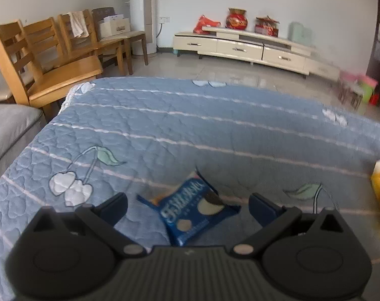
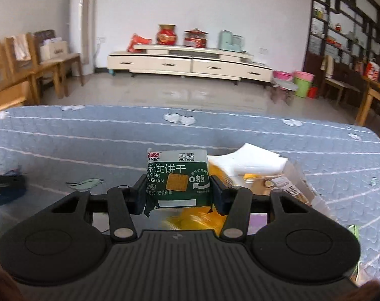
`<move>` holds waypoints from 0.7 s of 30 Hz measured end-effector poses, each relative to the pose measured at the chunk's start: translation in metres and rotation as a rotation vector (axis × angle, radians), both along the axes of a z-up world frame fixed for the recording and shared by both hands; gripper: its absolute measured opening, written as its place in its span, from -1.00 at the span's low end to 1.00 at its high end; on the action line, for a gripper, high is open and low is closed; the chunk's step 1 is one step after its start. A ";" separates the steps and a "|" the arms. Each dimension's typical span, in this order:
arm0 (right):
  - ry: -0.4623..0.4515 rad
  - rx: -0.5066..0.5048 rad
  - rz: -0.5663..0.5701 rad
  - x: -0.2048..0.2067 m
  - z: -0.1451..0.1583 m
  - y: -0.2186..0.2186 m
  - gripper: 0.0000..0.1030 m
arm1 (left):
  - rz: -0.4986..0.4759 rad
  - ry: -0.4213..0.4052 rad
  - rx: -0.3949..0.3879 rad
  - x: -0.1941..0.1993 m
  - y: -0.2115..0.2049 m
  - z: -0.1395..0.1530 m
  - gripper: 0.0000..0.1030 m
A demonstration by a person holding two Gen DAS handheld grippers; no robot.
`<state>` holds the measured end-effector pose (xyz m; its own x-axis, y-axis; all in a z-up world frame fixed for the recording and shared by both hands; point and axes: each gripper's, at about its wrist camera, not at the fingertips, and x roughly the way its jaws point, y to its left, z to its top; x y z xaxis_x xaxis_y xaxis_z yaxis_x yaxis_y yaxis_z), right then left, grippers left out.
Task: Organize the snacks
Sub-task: 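Grasp the blue biscuit pack with left gripper while right gripper grasps the green-label square pack, then carry the blue biscuit pack and green-label pack over the white tray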
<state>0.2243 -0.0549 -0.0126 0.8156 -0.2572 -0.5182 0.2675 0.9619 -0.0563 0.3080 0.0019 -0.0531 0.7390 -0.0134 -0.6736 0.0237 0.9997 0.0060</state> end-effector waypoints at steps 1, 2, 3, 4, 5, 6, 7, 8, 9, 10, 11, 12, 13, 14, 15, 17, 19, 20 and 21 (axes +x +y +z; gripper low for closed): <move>-0.004 0.012 0.022 -0.002 -0.001 0.004 0.22 | -0.002 0.015 0.011 0.002 -0.003 -0.004 0.97; -0.004 0.020 0.045 -0.004 -0.003 0.009 0.22 | 0.000 0.022 0.018 0.004 -0.004 -0.009 0.97; -0.003 0.021 0.066 -0.006 -0.005 0.014 0.22 | 0.007 0.024 0.029 0.005 -0.005 -0.014 0.99; -0.002 0.023 0.084 -0.014 -0.006 0.014 0.22 | 0.007 0.003 0.024 0.004 -0.004 -0.015 0.99; 0.000 0.027 0.099 -0.018 -0.006 0.016 0.22 | 0.016 -0.011 0.022 0.004 -0.002 -0.016 0.93; 0.000 0.027 0.115 -0.019 -0.005 0.019 0.22 | 0.019 -0.022 0.015 0.003 0.001 -0.016 0.71; -0.002 0.025 0.125 -0.021 -0.005 0.021 0.22 | 0.020 -0.033 0.012 0.003 0.003 -0.014 0.70; -0.006 0.030 0.133 -0.023 -0.005 0.022 0.22 | 0.015 -0.040 0.019 0.002 0.004 -0.013 0.48; -0.009 0.037 0.142 -0.023 -0.004 0.017 0.22 | -0.006 -0.053 0.022 0.001 0.005 -0.012 0.19; -0.011 0.040 0.149 -0.021 -0.001 0.014 0.22 | -0.018 -0.055 0.028 -0.001 0.006 -0.010 0.13; -0.015 0.040 0.157 -0.021 0.001 0.013 0.22 | -0.021 -0.058 0.027 -0.004 0.007 -0.007 0.04; -0.018 0.043 0.160 -0.022 0.002 0.010 0.22 | -0.030 -0.058 0.020 -0.006 0.009 -0.005 0.02; -0.021 0.049 0.161 -0.023 0.004 0.009 0.22 | -0.038 -0.065 0.019 -0.011 0.011 -0.002 0.01; -0.026 0.055 0.164 -0.024 0.005 0.008 0.22 | -0.042 -0.073 0.023 -0.016 0.012 0.000 -0.01; -0.029 0.060 0.167 -0.025 0.007 0.007 0.22 | -0.053 -0.087 0.018 -0.023 0.013 0.004 -0.05; -0.032 0.062 0.176 -0.040 0.011 0.004 0.22 | -0.079 -0.111 0.010 -0.040 0.015 0.013 -0.08; -0.038 0.076 0.181 -0.048 0.012 0.002 0.22 | -0.093 -0.139 0.005 -0.059 0.018 0.023 -0.08; -0.041 0.084 0.183 -0.053 0.014 0.003 0.22 | -0.097 -0.148 -0.010 -0.071 0.020 0.029 -0.08; -0.043 0.084 0.183 -0.058 0.015 0.003 0.22 | -0.105 -0.153 -0.020 -0.081 0.022 0.034 -0.08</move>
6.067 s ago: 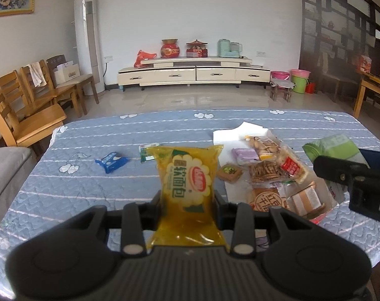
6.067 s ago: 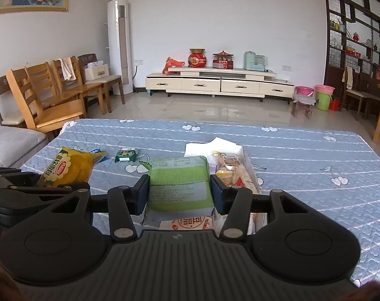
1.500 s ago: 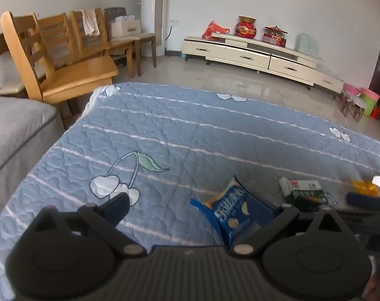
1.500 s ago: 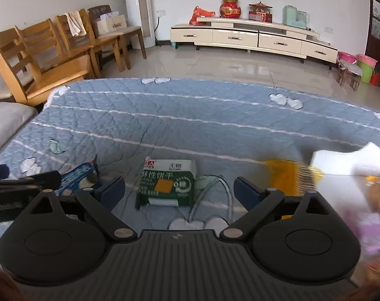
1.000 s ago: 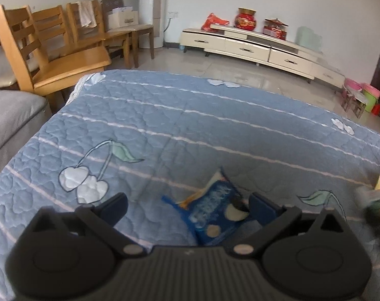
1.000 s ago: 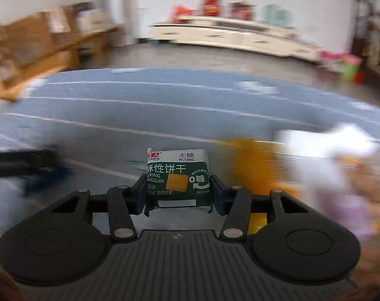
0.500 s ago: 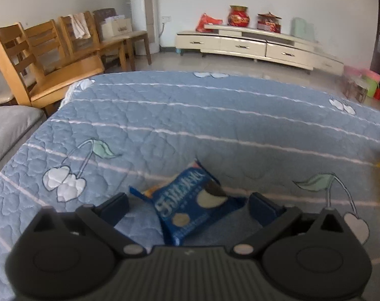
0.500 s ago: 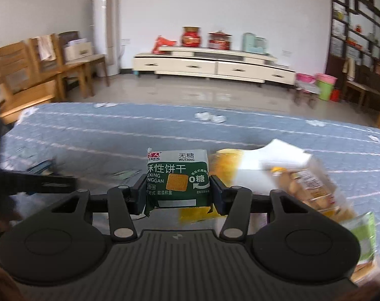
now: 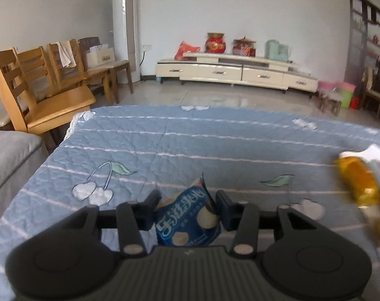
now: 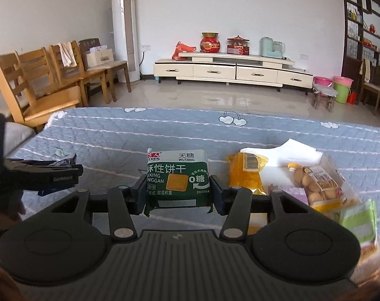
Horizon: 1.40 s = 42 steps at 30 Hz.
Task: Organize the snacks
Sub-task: 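Carry the blue biscuit pack and green-label pack over the white tray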
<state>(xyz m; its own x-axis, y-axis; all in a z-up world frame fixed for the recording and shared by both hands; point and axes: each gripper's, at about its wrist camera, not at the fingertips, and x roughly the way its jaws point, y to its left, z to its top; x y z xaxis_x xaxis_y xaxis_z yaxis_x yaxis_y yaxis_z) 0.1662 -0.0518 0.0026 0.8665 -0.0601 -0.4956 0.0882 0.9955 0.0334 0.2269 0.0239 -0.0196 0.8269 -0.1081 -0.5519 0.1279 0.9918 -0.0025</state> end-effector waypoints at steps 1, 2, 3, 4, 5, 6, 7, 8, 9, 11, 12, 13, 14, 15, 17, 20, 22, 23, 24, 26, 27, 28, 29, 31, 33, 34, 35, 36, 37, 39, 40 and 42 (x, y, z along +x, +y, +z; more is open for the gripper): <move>-0.003 0.000 0.002 -0.005 0.002 -0.002 0.22 | -0.011 -0.012 0.001 -0.011 0.001 0.005 -0.09; -0.005 0.002 0.004 -0.010 0.004 -0.003 0.22 | -0.018 -0.021 0.006 -0.020 0.002 0.009 -0.09; -0.008 0.004 0.006 -0.016 0.007 -0.003 0.22 | -0.027 -0.022 0.006 -0.030 0.002 0.013 -0.09; -0.011 0.004 0.008 -0.021 0.009 -0.005 0.22 | -0.038 -0.021 0.006 -0.039 0.002 0.016 -0.09; -0.015 0.002 0.010 -0.027 0.013 -0.005 0.22 | -0.044 -0.025 0.008 -0.050 0.001 0.020 -0.09; -0.019 0.000 0.012 -0.034 0.015 -0.005 0.23 | -0.049 -0.030 0.008 -0.059 0.000 0.024 -0.09; -0.019 -0.002 0.015 -0.041 0.018 -0.005 0.22 | -0.055 -0.034 0.010 -0.068 -0.002 0.029 -0.09; -0.017 -0.002 0.019 -0.049 0.021 -0.004 0.22 | -0.054 -0.037 0.010 -0.077 -0.004 0.034 -0.09; -0.017 0.001 0.022 -0.055 0.023 -0.005 0.22 | -0.058 -0.041 0.005 -0.085 -0.006 0.039 -0.09; -0.020 -0.006 0.023 -0.071 0.028 -0.007 0.23 | -0.065 -0.054 0.015 -0.103 -0.014 0.049 -0.09; -0.021 -0.007 0.023 -0.078 0.031 -0.008 0.22 | -0.069 -0.061 0.020 -0.110 -0.018 0.053 -0.09; -0.023 -0.005 0.023 -0.085 0.033 -0.010 0.22 | -0.071 -0.063 0.020 -0.116 -0.020 0.056 -0.09; -0.026 -0.006 0.022 -0.093 0.036 -0.011 0.22 | -0.071 -0.063 0.015 -0.123 -0.022 0.060 -0.09; -0.027 -0.010 0.021 -0.101 0.038 -0.012 0.23 | -0.071 -0.063 0.015 -0.129 -0.025 0.062 -0.09; -0.033 -0.014 0.019 -0.115 0.045 -0.015 0.23 | -0.067 -0.062 0.010 -0.140 -0.031 0.068 -0.09; -0.047 -0.011 0.013 -0.137 0.055 -0.019 0.22 | -0.079 -0.068 0.013 -0.158 -0.037 0.075 -0.09; -0.061 -0.022 0.004 -0.151 0.062 -0.022 0.23 | -0.088 -0.076 0.017 -0.168 -0.042 0.079 -0.09; -0.068 -0.024 -0.001 -0.156 0.063 -0.023 0.23 | -0.093 -0.078 0.017 -0.172 -0.045 0.081 -0.09; -0.074 -0.024 -0.006 -0.163 0.066 -0.026 0.23 | -0.099 -0.080 0.015 -0.176 -0.047 0.083 -0.09; -0.083 -0.027 -0.016 -0.173 0.071 -0.029 0.23 | -0.107 -0.084 0.011 -0.181 -0.051 0.086 -0.09; -0.088 -0.028 -0.021 -0.178 0.074 -0.031 0.23 | -0.113 -0.088 0.011 -0.183 -0.054 0.087 -0.09; -0.092 -0.028 -0.026 -0.182 0.076 -0.034 0.23 | -0.117 -0.090 0.011 -0.186 -0.056 0.088 -0.09; -0.095 -0.029 -0.032 -0.186 0.078 -0.037 0.23 | -0.120 -0.092 0.011 -0.188 -0.058 0.089 -0.09; -0.101 -0.029 -0.043 -0.192 0.079 -0.042 0.23 | -0.131 -0.097 0.009 -0.191 -0.062 0.090 -0.09; -0.107 -0.028 -0.053 -0.196 0.079 -0.049 0.23 | -0.144 -0.100 0.009 -0.195 -0.069 0.091 -0.09; -0.109 -0.026 -0.059 -0.199 0.079 -0.052 0.23 | -0.150 -0.098 0.009 -0.195 -0.071 0.091 -0.09; -0.109 -0.026 -0.066 -0.200 0.079 -0.055 0.23 | -0.158 -0.098 0.007 -0.197 -0.075 0.091 -0.09; -0.109 -0.026 -0.073 -0.202 0.078 -0.058 0.23 | -0.166 -0.097 0.006 -0.197 -0.079 0.090 -0.09; -0.108 -0.024 -0.080 -0.203 0.077 -0.062 0.22 | -0.173 -0.095 0.005 -0.198 -0.083 0.090 -0.09; -0.106 -0.019 -0.100 -0.205 0.077 -0.072 0.23 | -0.190 -0.092 0.004 -0.198 -0.090 0.088 -0.09; -0.104 -0.018 -0.112 -0.207 0.076 -0.078 0.23 | -0.200 -0.088 0.002 -0.197 -0.094 0.086 -0.09; -0.103 -0.013 -0.141 -0.209 0.076 -0.091 0.23 | -0.221 -0.082 0.001 -0.194 -0.104 0.083 -0.09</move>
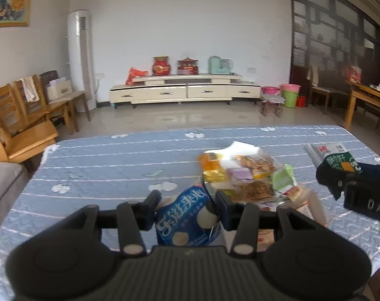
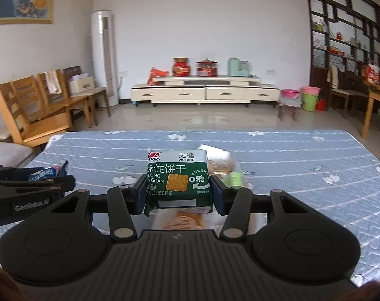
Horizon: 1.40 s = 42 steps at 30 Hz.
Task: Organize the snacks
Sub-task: 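Carry the blue biscuit pack and green-label pack over the white tray, then lower both held snacks into the tray and open both grippers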
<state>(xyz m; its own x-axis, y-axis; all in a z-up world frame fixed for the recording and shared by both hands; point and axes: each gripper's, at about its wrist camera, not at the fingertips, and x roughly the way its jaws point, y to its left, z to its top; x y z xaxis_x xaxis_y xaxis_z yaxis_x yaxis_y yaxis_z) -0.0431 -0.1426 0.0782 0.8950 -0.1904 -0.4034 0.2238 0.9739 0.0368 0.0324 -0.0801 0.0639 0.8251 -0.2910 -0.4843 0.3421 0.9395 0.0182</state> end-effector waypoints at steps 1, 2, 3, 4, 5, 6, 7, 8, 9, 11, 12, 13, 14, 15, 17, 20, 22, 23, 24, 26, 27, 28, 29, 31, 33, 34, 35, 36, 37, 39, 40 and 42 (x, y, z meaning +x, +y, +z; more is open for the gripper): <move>0.003 0.003 -0.013 -0.001 0.000 -0.007 0.23 | -0.009 0.001 0.001 0.001 -0.004 -0.001 -0.09; 0.008 0.003 -0.025 0.000 -0.001 -0.011 0.23 | -0.020 0.004 0.000 0.002 -0.010 -0.003 -0.09; 0.014 0.002 -0.037 0.001 -0.003 -0.017 0.23 | -0.032 0.009 0.000 0.003 -0.016 -0.004 -0.09; 0.018 0.003 -0.047 0.001 -0.004 -0.023 0.23 | -0.043 0.012 0.001 0.005 -0.021 -0.006 -0.09; 0.023 0.007 -0.056 0.001 -0.006 -0.029 0.23 | -0.053 0.014 0.002 0.007 -0.026 -0.007 -0.09; 0.030 0.010 -0.061 0.003 -0.008 -0.033 0.23 | -0.064 0.018 0.003 0.009 -0.031 -0.008 -0.09; 0.035 0.013 -0.068 0.005 -0.010 -0.038 0.23 | -0.073 0.023 0.002 0.011 -0.036 -0.010 -0.09; 0.040 0.017 -0.072 0.007 -0.013 -0.042 0.23 | -0.080 0.027 0.000 0.012 -0.040 -0.011 -0.09; 0.047 0.022 -0.074 0.009 -0.016 -0.045 0.23 | -0.090 0.031 -0.002 0.013 -0.045 -0.012 -0.09; 0.057 0.034 -0.076 0.013 -0.022 -0.052 0.23 | -0.102 0.033 0.000 0.016 -0.054 -0.014 -0.09; 0.063 0.038 -0.074 0.016 -0.025 -0.055 0.23 | -0.108 0.034 0.002 0.018 -0.059 -0.016 -0.09; 0.072 0.038 -0.073 0.019 -0.028 -0.056 0.23 | -0.113 0.035 0.004 0.019 -0.062 -0.016 -0.09; 0.079 0.038 -0.069 0.020 -0.031 -0.059 0.23 | -0.115 0.039 0.005 0.021 -0.066 -0.018 -0.09; 0.084 0.039 -0.065 0.024 -0.033 -0.060 0.23 | -0.118 0.042 0.003 0.023 -0.068 -0.019 -0.09; 0.098 0.041 -0.058 0.035 -0.036 -0.061 0.24 | -0.120 0.049 0.003 0.024 -0.070 -0.022 -0.09; 0.101 0.053 -0.027 0.049 -0.040 -0.063 0.33 | -0.121 0.066 0.013 0.027 -0.073 -0.027 -0.09; 0.079 0.052 -0.025 0.053 -0.039 -0.065 0.78 | -0.128 0.077 0.015 0.029 -0.077 -0.031 -0.09; 0.067 0.046 -0.029 0.053 -0.037 -0.065 0.85 | -0.131 0.080 0.017 0.029 -0.079 -0.032 -0.09; 0.059 0.038 -0.038 0.051 -0.035 -0.066 0.85 | -0.135 0.083 0.019 0.030 -0.080 -0.032 -0.09; 0.041 0.023 -0.063 0.043 -0.029 -0.071 0.86 | -0.144 0.088 0.018 0.032 -0.086 -0.033 -0.09; 0.033 0.017 -0.074 0.039 -0.025 -0.075 0.85 | -0.154 0.094 0.012 0.032 -0.090 -0.033 -0.09; 0.026 0.008 -0.087 0.034 -0.023 -0.076 0.86 | -0.167 0.100 0.001 0.033 -0.092 -0.032 -0.09; 0.021 -0.003 -0.099 0.027 -0.021 -0.078 0.86 | -0.189 0.106 -0.017 0.033 -0.097 -0.031 -0.08; 0.012 -0.023 -0.120 0.016 -0.018 -0.078 0.86 | -0.224 0.115 -0.029 0.032 -0.107 -0.031 -0.02; 0.007 -0.033 -0.134 0.006 -0.015 -0.078 0.86 | -0.238 0.109 -0.024 0.030 -0.117 -0.031 0.41; 0.005 -0.037 -0.139 0.002 -0.014 -0.079 0.87 | -0.234 0.106 -0.014 0.030 -0.120 -0.031 0.56; 0.004 -0.038 -0.145 -0.002 -0.013 -0.078 0.87 | -0.224 0.094 -0.010 0.028 -0.120 -0.030 0.75; 0.005 -0.036 -0.144 -0.006 -0.012 -0.079 0.88 | -0.213 0.083 -0.010 0.025 -0.119 -0.028 0.76; 0.005 -0.037 -0.144 -0.010 -0.011 -0.078 0.89 | -0.198 0.079 -0.006 0.023 -0.116 -0.025 0.76; 0.008 -0.047 -0.144 -0.015 -0.009 -0.074 0.90 | -0.172 0.080 0.001 0.020 -0.108 -0.021 0.80; 0.012 -0.046 -0.142 -0.018 -0.008 -0.071 0.92 | -0.155 0.079 0.004 0.016 -0.104 -0.019 0.80; 0.017 -0.046 -0.132 -0.018 -0.003 -0.064 1.00 | -0.116 0.077 0.014 0.008 -0.093 -0.015 0.87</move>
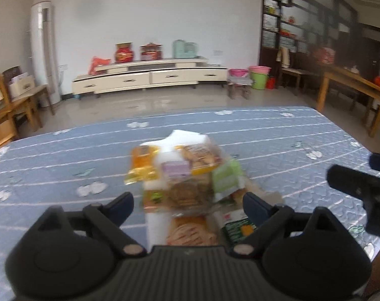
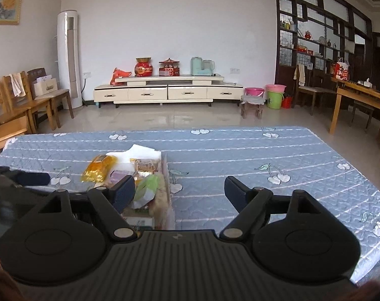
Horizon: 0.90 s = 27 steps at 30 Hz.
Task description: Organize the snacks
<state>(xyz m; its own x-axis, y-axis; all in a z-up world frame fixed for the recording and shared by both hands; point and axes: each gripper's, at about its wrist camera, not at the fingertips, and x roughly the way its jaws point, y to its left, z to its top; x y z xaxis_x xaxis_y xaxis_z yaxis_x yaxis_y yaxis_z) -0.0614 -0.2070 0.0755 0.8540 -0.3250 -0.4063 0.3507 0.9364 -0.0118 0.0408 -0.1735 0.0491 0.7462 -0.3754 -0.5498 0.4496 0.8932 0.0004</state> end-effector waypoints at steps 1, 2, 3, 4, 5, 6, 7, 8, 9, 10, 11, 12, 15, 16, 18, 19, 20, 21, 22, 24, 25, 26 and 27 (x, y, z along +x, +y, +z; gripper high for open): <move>0.003 -0.004 0.004 -0.004 0.001 0.003 1.00 | 0.022 -0.005 0.008 -0.005 0.006 0.002 0.93; 0.005 -0.007 0.006 -0.008 0.001 0.006 1.00 | 0.044 -0.016 0.014 -0.012 0.012 0.004 0.97; 0.012 -0.005 0.008 -0.012 0.000 0.008 1.00 | 0.066 -0.024 0.017 -0.018 0.019 0.006 0.97; 0.022 -0.002 0.011 -0.016 -0.001 0.012 1.00 | 0.084 -0.027 0.017 -0.024 0.025 0.006 0.97; 0.030 -0.001 0.014 -0.019 -0.002 0.015 1.00 | 0.095 -0.031 0.016 -0.030 0.031 0.007 0.97; 0.040 -0.002 0.016 -0.022 -0.004 0.018 1.00 | 0.106 -0.028 0.020 -0.035 0.036 0.007 0.97; 0.052 0.001 0.014 -0.026 -0.006 0.020 1.00 | 0.122 -0.019 0.026 -0.039 0.040 0.008 0.97; 0.062 0.007 0.016 -0.027 -0.008 0.023 1.00 | 0.136 -0.008 0.028 -0.042 0.044 0.008 0.97; 0.071 0.017 0.024 -0.028 -0.009 0.025 1.00 | 0.149 -0.003 0.026 -0.046 0.048 0.009 0.97; 0.079 0.028 0.033 -0.029 -0.010 0.027 1.00 | 0.162 -0.001 0.025 -0.052 0.052 0.009 0.97; 0.087 0.033 0.042 -0.032 -0.012 0.029 1.00 | 0.174 0.000 0.029 -0.055 0.054 0.009 0.97; 0.095 0.031 0.050 -0.034 -0.014 0.032 1.00 | 0.183 -0.002 0.033 -0.056 0.056 0.009 0.97; 0.126 0.014 0.070 -0.042 -0.021 0.042 1.00 | 0.207 -0.017 0.055 -0.067 0.058 0.006 0.97; 0.134 0.010 0.075 -0.043 -0.023 0.045 1.00 | 0.213 -0.016 0.063 -0.070 0.058 0.004 0.97; 0.149 0.017 0.083 -0.048 -0.024 0.047 1.00 | 0.212 -0.002 0.069 -0.073 0.057 0.001 0.97; 0.155 0.023 0.088 -0.048 -0.025 0.048 1.00 | 0.207 0.009 0.066 -0.075 0.058 -0.001 0.97; 0.162 0.030 0.091 -0.049 -0.027 0.048 1.00 | 0.204 0.015 0.064 -0.075 0.058 -0.002 0.97; 0.169 0.034 0.094 -0.050 -0.028 0.048 1.00 | 0.204 0.015 0.064 -0.077 0.058 -0.002 0.97; 0.178 0.038 0.096 -0.050 -0.029 0.048 1.00 | 0.203 0.012 0.065 -0.079 0.058 -0.004 0.97; 0.190 0.039 0.100 -0.050 -0.030 0.048 1.00 | 0.203 0.005 0.071 -0.081 0.058 -0.004 0.97; 0.195 0.038 0.102 -0.049 -0.031 0.049 1.00 | 0.203 0.002 0.073 -0.082 0.058 -0.004 0.97; 0.198 0.037 0.104 -0.050 -0.032 0.050 1.00 | 0.203 0.001 0.070 -0.082 0.058 -0.004 0.97; 0.199 0.036 0.105 -0.050 -0.032 0.050 1.00 | 0.204 0.002 0.068 -0.082 0.059 -0.005 0.97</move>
